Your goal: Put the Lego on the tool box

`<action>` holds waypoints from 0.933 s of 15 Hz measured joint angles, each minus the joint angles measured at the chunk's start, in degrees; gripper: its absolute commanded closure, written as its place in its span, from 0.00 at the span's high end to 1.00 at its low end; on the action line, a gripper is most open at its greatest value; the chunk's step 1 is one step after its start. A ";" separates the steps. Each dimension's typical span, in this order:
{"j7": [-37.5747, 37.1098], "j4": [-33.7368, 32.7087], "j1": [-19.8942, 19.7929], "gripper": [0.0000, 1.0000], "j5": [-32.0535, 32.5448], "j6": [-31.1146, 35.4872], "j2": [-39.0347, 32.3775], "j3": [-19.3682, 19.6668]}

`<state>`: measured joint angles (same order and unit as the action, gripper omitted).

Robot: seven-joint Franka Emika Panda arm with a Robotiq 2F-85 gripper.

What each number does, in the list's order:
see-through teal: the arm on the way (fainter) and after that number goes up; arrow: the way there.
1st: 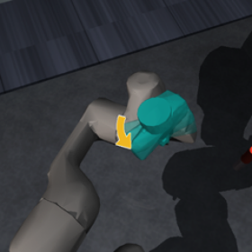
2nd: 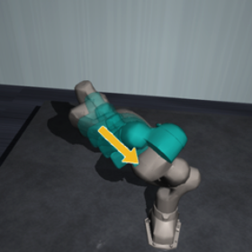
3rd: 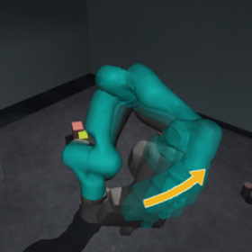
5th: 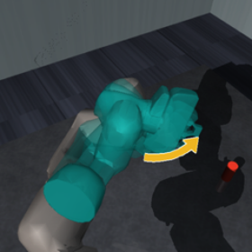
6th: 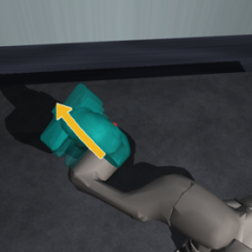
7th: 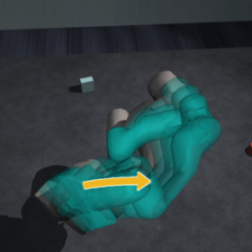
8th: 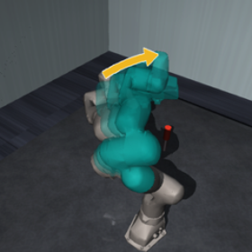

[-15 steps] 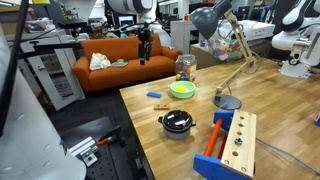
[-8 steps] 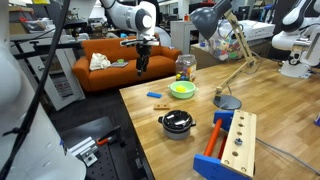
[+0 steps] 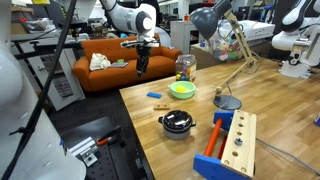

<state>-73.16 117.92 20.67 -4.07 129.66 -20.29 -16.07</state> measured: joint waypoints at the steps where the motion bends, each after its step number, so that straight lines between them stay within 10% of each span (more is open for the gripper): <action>1: 0.00 0.00 0.04 1.00 -0.02 -0.01 -0.01 0.04; 14: -0.46 -1.75 2.26 1.00 -0.58 6.24 -12.53 2.71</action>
<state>-73.62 116.17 22.93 -4.65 135.89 -32.82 -13.37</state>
